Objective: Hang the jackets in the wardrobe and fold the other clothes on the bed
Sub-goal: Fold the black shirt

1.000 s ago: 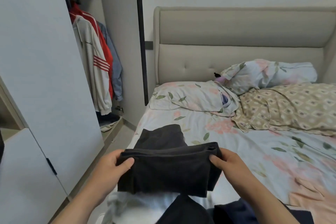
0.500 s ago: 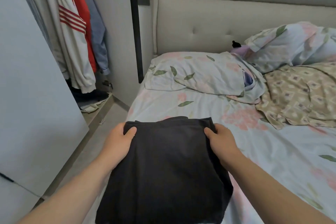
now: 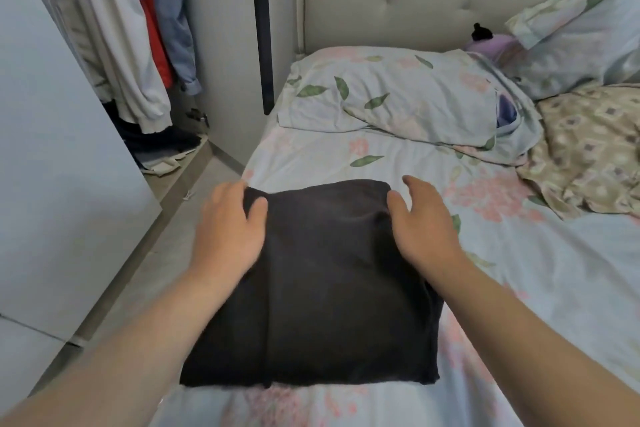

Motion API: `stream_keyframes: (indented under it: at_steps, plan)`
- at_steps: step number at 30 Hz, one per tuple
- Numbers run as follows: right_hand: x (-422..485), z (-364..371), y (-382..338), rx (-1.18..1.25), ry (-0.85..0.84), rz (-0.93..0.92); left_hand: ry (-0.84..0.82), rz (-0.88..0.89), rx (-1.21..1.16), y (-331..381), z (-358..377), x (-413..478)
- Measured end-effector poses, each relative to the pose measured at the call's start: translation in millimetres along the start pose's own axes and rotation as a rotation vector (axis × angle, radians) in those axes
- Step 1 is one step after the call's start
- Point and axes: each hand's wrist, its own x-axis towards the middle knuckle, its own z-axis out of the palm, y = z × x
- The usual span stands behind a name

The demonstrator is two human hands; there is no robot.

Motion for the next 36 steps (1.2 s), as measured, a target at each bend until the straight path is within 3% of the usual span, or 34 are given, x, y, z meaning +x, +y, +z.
stream_keyframes:
  at_steps: [2,4,7,13,20,25,28,31,36]
  plan:
    - [-48,0,-7,-0.097,0.045,-0.343,0.004,0.297,0.11,12,-10,-52]
    - [-88,16,-1,-0.309,-0.094,-0.531,-0.137,0.423,0.281,16,-7,-94]
    - [-97,36,12,-0.535,-0.301,-0.45,-0.365,0.346,0.473,11,7,-110]
    - [-74,79,25,-0.62,-0.334,-0.362,-0.365,0.233,0.504,-7,45,-78]
    - [-62,95,31,-0.631,-0.347,-0.334,-0.424,0.221,0.475,-17,64,-59]
    - [-68,82,21,-0.665,-0.375,-0.333,-0.482,0.244,0.455,-11,47,-63]
    - [-85,66,20,-0.587,-0.341,-0.373,-0.38,0.287,0.374,-20,30,-88]
    - [-122,34,45,-0.473,-0.327,-0.425,-0.36,0.206,0.292,-51,8,-132]
    - [-170,-8,94,-0.469,-0.378,-0.429,-0.46,0.106,0.355,-72,-17,-185]
